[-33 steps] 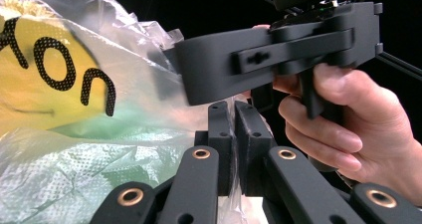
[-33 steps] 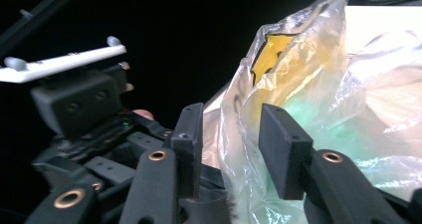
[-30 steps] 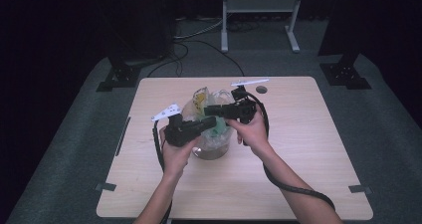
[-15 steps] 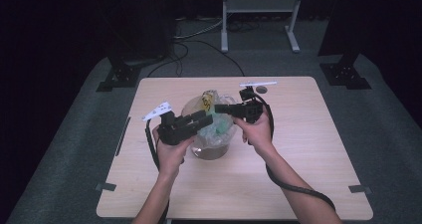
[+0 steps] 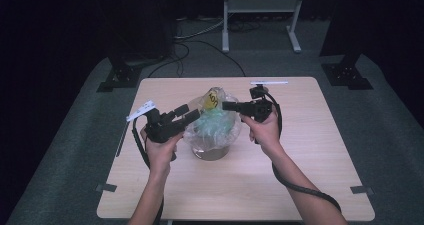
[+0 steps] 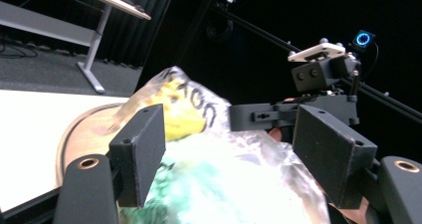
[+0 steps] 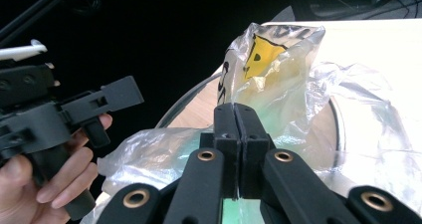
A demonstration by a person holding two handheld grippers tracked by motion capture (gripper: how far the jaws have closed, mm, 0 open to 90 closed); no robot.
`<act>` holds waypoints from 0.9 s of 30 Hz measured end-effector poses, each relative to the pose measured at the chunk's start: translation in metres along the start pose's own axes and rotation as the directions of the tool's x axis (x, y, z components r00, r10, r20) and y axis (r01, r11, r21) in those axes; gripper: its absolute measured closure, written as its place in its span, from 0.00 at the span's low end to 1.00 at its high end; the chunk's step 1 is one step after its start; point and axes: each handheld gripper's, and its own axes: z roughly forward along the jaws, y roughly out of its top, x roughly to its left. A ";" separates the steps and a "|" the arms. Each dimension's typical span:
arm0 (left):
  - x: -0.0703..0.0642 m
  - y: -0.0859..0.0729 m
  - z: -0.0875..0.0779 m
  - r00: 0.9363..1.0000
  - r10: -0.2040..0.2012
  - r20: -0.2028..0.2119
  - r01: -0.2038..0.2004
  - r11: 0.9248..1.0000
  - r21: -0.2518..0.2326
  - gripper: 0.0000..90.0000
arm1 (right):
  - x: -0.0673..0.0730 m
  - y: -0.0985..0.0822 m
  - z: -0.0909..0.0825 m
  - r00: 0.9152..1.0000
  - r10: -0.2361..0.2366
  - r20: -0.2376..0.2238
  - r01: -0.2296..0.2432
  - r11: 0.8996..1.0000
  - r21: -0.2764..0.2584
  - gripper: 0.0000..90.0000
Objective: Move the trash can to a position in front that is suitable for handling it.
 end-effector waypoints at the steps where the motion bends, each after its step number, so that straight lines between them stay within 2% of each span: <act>1: 0.001 0.000 0.000 1.000 -0.001 -0.001 0.001 1.000 0.002 0.30 | 0.000 0.001 -0.001 1.000 0.003 -0.001 -0.003 1.000 -0.004 1.00; 27: 0.008 -0.004 0.000 1.000 -0.021 -0.020 0.021 1.000 0.005 0.30 | 0.009 0.018 -0.034 1.000 -0.023 -0.015 0.022 0.996 -0.089 1.00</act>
